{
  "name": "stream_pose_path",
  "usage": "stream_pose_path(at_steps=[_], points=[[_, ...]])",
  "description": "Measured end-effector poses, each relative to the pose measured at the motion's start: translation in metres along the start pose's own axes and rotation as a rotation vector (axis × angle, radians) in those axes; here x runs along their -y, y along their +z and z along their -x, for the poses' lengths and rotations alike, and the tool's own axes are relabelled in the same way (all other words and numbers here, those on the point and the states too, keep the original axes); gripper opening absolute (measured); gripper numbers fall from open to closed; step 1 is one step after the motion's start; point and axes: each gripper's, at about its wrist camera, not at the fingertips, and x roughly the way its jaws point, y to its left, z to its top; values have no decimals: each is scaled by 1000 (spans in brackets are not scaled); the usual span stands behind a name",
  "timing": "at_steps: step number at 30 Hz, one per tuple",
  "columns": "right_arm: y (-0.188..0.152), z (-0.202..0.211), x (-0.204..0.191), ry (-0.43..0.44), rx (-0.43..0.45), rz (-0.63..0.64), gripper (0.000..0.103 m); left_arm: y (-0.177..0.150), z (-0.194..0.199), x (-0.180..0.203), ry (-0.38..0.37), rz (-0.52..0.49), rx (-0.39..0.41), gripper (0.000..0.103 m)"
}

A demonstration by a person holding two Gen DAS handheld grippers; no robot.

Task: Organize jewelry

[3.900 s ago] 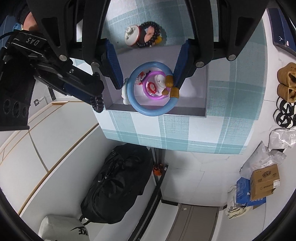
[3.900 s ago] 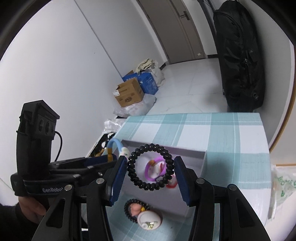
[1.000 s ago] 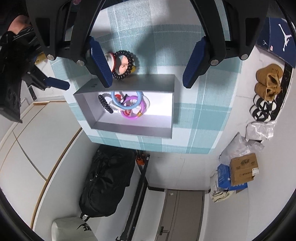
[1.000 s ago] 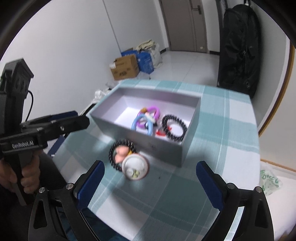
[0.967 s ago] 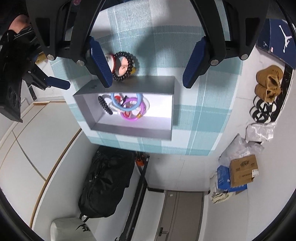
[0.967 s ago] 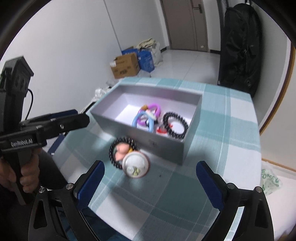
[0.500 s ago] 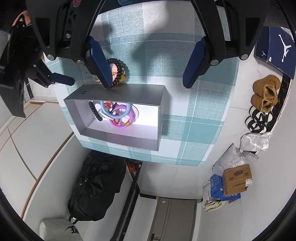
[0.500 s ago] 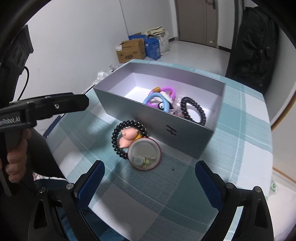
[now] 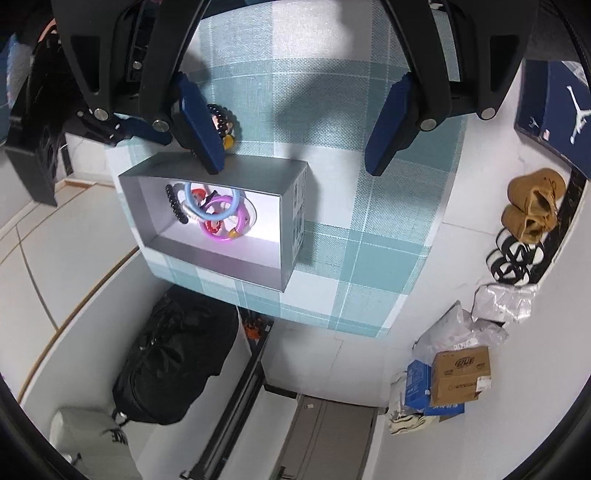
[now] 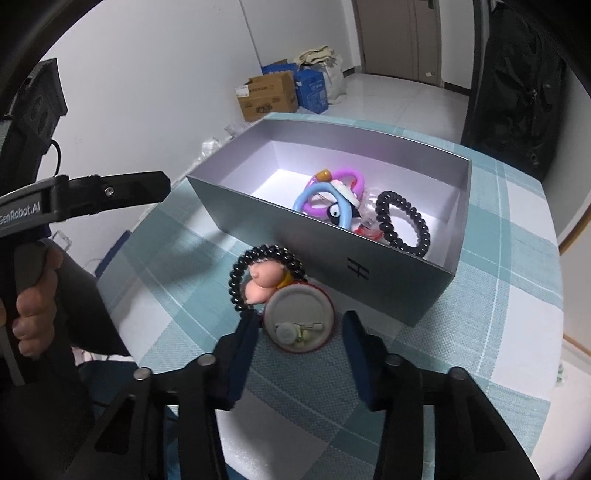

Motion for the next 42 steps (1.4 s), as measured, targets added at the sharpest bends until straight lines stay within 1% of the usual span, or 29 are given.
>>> stream_pose_path(at_steps=[2, 3, 5, 7, 18, 20, 21, 23, 26, 27, 28, 29, 31, 35, 39, 42], points=[[-1, -2, -1, 2, -6, 4, 33, -1, -1, 0, -20, 12, -12, 75], [-1, -2, -3, 2, -6, 12, 30, -1, -1, 3, -19, 2, -13, 75], [-2, -2, -8, -14, -7, 36, 29, -2, 0, 7, -8, -29, -6, 75], [-2, -1, -10, -17, -7, 40, 25, -3, 1, 11, 1, -60, 5, 75], [-3, 5, -3, -23, 1, 17, 24, -6, 4, 23, 12, -122, 19, 75], [-5, 2, -1, -14, -19, 8, 25, -7, 4, 25, 12, -129, 19, 75], [-6, 0, -1, -24, -24, 7, 27, -8, 4, 27, 14, -136, 19, 75], [-7, 0, -1, -18, -31, 5, 27, -9, 4, 29, 21, -145, 18, 75], [-10, 4, -3, -26, -23, 20, 22, -11, 3, 32, 21, -149, 13, 75], [-11, 6, -4, -28, -18, 21, 19, -12, 3, 34, 21, -152, 14, 75], [-11, 8, -4, -30, -9, 22, 12, -12, 3, 35, 24, -155, 15, 75], [-12, 10, -4, -27, 1, 24, 10, -12, 4, 36, 24, -158, 17, 75], [-11, 13, -3, -22, 14, 24, 9, -13, 5, 39, 22, -163, 22, 75], [-12, 12, -7, -16, 10, 35, 9, -15, 5, 40, 24, -167, 24, 75], [-12, 11, -12, -28, 5, 63, 9, -16, 5, 37, 30, -157, 23, 75], [-9, 9, -9, -27, 1, 45, 9, -17, 7, 38, 20, -155, 27, 75]])
